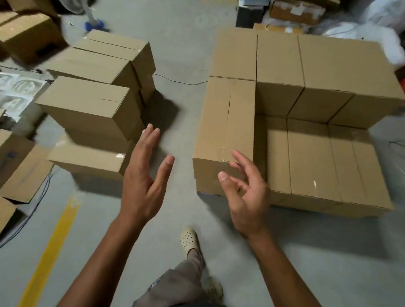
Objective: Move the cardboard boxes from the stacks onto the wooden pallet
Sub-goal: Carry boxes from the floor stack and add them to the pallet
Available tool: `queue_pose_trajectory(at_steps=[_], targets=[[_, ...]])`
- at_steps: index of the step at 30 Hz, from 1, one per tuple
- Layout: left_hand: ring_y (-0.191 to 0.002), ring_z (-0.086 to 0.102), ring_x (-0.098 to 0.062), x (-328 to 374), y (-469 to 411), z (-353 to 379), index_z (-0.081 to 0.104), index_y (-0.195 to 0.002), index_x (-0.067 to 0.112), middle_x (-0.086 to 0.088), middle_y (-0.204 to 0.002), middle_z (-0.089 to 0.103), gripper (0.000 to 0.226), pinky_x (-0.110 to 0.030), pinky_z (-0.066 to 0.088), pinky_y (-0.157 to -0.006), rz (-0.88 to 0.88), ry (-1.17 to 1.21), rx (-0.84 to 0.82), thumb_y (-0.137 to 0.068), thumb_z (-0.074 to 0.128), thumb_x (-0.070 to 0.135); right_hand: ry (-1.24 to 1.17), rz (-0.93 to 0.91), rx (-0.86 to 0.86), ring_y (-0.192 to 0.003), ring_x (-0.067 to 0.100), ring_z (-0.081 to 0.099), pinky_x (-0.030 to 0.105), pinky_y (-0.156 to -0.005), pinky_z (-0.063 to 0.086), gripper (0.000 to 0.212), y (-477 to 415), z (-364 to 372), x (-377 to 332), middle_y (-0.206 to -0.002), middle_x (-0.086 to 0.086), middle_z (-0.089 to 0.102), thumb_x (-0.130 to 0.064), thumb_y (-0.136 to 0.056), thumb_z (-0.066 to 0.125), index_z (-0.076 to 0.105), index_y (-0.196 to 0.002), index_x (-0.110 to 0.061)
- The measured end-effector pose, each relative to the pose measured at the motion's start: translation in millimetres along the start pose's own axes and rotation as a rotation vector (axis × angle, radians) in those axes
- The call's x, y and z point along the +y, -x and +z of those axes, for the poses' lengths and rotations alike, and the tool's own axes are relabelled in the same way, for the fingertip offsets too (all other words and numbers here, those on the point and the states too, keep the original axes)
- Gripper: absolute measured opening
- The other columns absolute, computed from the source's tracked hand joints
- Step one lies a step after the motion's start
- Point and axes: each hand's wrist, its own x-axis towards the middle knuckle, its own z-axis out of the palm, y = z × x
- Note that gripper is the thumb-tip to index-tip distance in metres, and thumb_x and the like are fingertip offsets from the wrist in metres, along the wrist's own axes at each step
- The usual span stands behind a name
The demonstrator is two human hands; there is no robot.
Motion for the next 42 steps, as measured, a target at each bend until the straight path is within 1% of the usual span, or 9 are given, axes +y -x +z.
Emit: queue_pose_trajectory(at_steps=[7, 13, 17, 19, 22, 25, 30, 36, 42], targets=[[-0.147, 0.034, -0.019, -33.7, 38.5, -28.6, 0.039, -0.151, 0.016, -0.006, -0.159, 0.037, 0.057, -0.046, 0.033, -0.118, -0.110, -0.133, 0.116, -0.100, 0.048, 0.040, 0.032, -0.007, -0.221, -0.120, -0.006, 0.054, 0.015, -0.087, 0.052, 0.041, 2.4, 40.9, -7.9, -0.129, -0.024, 0.056, -0.052, -0.087, 0.059, 0.051, -0.127, -0.047], [-0.146, 0.033, -0.015, -72.5, 9.9, -54.2, 0.039, -0.151, 0.018, -0.005, -0.158, 0.038, 0.055, -0.029, 0.028, -0.117, -0.161, -0.178, 0.206, -0.101, 0.047, 0.041, -0.002, 0.028, -0.335, -0.113, -0.004, 0.059, 0.004, -0.079, 0.046, 0.034, -43.1, 105.3, -7.9, -0.122, -0.014, 0.064, -0.042, -0.089, 0.062, 0.058, -0.123, -0.040], [-0.146, 0.032, -0.017, -117.4, -35.9, -78.4, 0.036, -0.152, 0.022, -0.004, -0.159, 0.036, 0.057, -0.035, 0.030, -0.117, -0.210, -0.201, 0.253, -0.101, 0.047, 0.043, -0.016, 0.044, -0.403, -0.115, 0.000, 0.060, 0.002, -0.078, 0.045, 0.030, -89.4, 166.3, -4.4, -0.125, -0.012, 0.064, -0.034, -0.096, 0.065, 0.060, -0.125, -0.036], [-0.147, 0.032, -0.020, -144.3, -66.6, -91.1, 0.035, -0.153, 0.021, -0.005, -0.159, 0.035, 0.058, -0.038, 0.030, -0.117, -0.217, -0.229, 0.257, -0.100, 0.046, 0.044, -0.032, 0.051, -0.426, -0.113, 0.000, 0.060, 0.007, -0.083, 0.047, 0.030, -118.3, 204.1, -2.4, -0.126, -0.012, 0.064, -0.036, -0.095, 0.064, 0.060, -0.125, -0.034], [-0.148, 0.030, -0.021, -188.3, -116.3, -112.5, 0.036, -0.153, 0.019, -0.007, -0.160, 0.035, 0.062, -0.038, 0.028, -0.118, -0.258, -0.260, 0.250, -0.098, 0.044, 0.049, -0.107, 0.125, -0.420, -0.111, 0.000, 0.064, 0.032, -0.095, 0.056, 0.041, -163.2, 268.4, -1.9, -0.125, -0.013, 0.066, -0.044, -0.088, 0.063, 0.064, -0.126, -0.029], [-0.148, 0.030, -0.020, -229.8, -164.8, -135.9, 0.034, -0.154, 0.022, -0.005, -0.160, 0.035, 0.064, -0.041, 0.030, -0.119, -0.320, -0.259, 0.232, -0.098, 0.041, 0.054, -0.147, 0.189, -0.411, -0.109, -0.001, 0.065, 0.043, -0.099, 0.056, 0.036, -207.8, 331.2, -2.2, -0.124, -0.011, 0.067, -0.037, -0.092, 0.067, 0.064, -0.126, -0.026], [-0.146, 0.034, -0.024, -283.7, -228.9, -169.3, 0.037, -0.152, 0.019, -0.008, -0.157, 0.039, 0.066, -0.045, 0.031, -0.118, -0.453, -0.199, 0.240, -0.096, 0.040, 0.052, -0.142, 0.250, -0.414, -0.108, 0.004, 0.067, 0.045, -0.100, 0.055, 0.025, -271.2, 406.0, -5.4, -0.119, -0.011, 0.068, -0.028, -0.097, 0.067, 0.064, -0.122, -0.029], [-0.143, 0.037, -0.024, -339.1, -296.1, -180.4, 0.038, -0.152, 0.012, -0.010, -0.156, 0.040, 0.055, -0.029, 0.029, -0.109, -0.584, -0.141, 0.300, -0.105, 0.047, 0.038, -0.065, 0.275, -0.459, -0.111, 0.012, 0.066, 0.047, -0.100, 0.054, 0.026, -348.9, 459.7, 8.6, -0.118, -0.006, 0.068, -0.029, -0.096, 0.066, 0.064, -0.122, -0.027], [-0.140, 0.042, -0.023, -398.4, -366.6, -172.3, 0.040, -0.151, 0.016, -0.005, -0.154, 0.043, 0.053, -0.042, 0.037, -0.113, -0.790, 0.055, 0.454, -0.104, 0.047, 0.041, 0.050, 0.303, -0.571, -0.112, 0.014, 0.064, 0.047, -0.100, 0.055, 0.032, -442.0, 516.9, 45.1, -0.116, -0.007, 0.067, -0.032, -0.095, 0.067, 0.062, -0.126, -0.024]])
